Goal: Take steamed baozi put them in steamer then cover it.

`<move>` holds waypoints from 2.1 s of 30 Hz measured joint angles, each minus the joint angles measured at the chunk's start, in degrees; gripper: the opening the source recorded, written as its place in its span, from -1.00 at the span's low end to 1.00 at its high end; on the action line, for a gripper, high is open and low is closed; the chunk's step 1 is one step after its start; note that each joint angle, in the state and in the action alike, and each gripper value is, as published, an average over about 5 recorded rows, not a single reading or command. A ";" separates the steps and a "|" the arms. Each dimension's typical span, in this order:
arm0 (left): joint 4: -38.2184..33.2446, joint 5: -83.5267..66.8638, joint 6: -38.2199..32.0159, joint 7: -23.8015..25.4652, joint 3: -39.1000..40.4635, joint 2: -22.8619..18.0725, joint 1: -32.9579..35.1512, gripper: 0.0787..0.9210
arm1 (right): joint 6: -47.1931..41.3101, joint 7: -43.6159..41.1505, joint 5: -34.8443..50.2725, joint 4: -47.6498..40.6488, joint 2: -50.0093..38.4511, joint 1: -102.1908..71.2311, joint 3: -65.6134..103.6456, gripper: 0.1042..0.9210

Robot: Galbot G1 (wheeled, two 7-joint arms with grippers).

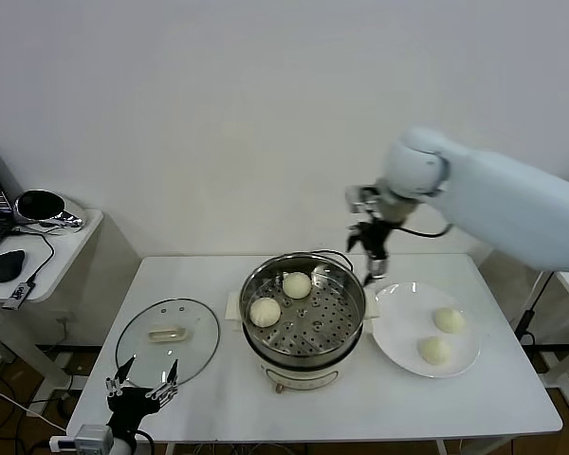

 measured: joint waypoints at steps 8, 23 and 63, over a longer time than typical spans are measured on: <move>-1.44 0.74 0.02 -0.09 0.40 -0.27 1.91 0.77 | 3.45 -0.17 -7.70 1.16 -7.07 -12.69 9.00 0.76; -1.01 1.84 0.08 -0.18 0.51 -0.72 3.12 0.77 | 8.00 1.08 -19.66 -4.18 -7.52 -34.03 23.14 0.76; 3.41 2.36 0.01 -0.24 0.72 -0.75 1.50 0.77 | 10.43 5.72 -26.93 -16.39 0.95 -41.94 27.15 0.60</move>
